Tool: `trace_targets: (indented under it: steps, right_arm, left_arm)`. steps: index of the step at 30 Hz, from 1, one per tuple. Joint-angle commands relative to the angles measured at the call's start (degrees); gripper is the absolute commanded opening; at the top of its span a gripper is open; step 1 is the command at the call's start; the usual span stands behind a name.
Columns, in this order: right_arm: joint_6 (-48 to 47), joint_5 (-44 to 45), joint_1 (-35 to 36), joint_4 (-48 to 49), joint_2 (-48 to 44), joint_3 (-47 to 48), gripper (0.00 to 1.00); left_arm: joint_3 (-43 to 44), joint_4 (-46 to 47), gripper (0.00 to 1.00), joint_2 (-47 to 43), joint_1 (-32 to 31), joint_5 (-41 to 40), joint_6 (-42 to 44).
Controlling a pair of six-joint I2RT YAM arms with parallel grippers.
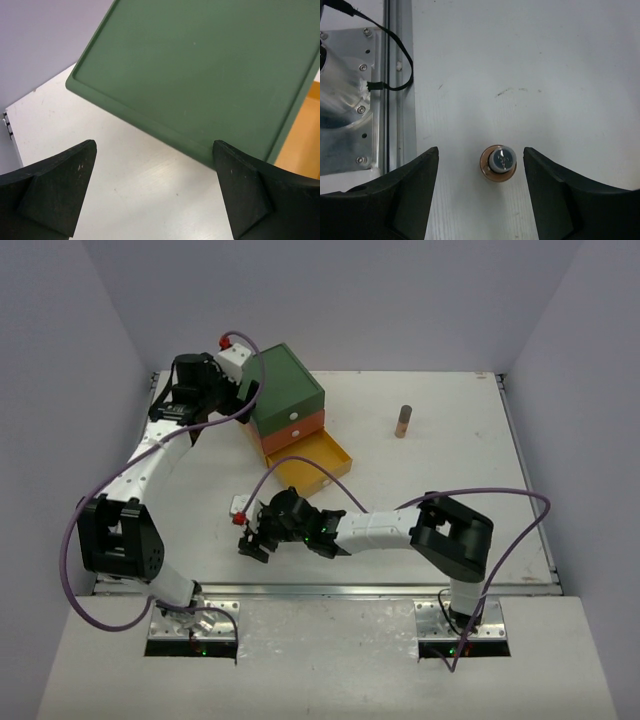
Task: Organize the makeup
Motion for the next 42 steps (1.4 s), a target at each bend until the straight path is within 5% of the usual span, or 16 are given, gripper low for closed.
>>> trace_targets:
  steps: [1,12,19,27,37,42]
  right_arm:
    - [3.47,0.58,0.07,-0.35,3.19,5.65,0.68]
    - [4.11,5.15,-0.06,-2.74,6.34,7.95,0.58]
    - [4.42,5.52,-0.09,-3.1,7.64,9.23,0.23]
    - [6.79,4.63,-0.62,-3.45,6.9,9.31,0.0]
    - [31.08,-10.17,-12.43,3.72,-2.12,4.07,0.0]
    - [32.77,-8.15,-15.31,4.15,-4.24,1.54,0.0]
  left_arm:
    - [-1.01,-2.82,1.0,-6.08,1.65,3.7,-1.74]
    - [-5.73,-2.95,1.0,-9.92,5.12,5.99,-1.38]
    - [-9.68,-2.22,1.0,-11.07,8.17,7.56,-0.6]
    - [-15.2,-1.11,1.0,-12.52,9.28,8.65,0.52]
    - [-16.58,-1.54,1.0,-13.08,9.53,11.39,-0.38]
    - [-15.21,-1.28,1.0,-12.82,9.46,13.66,-1.3]
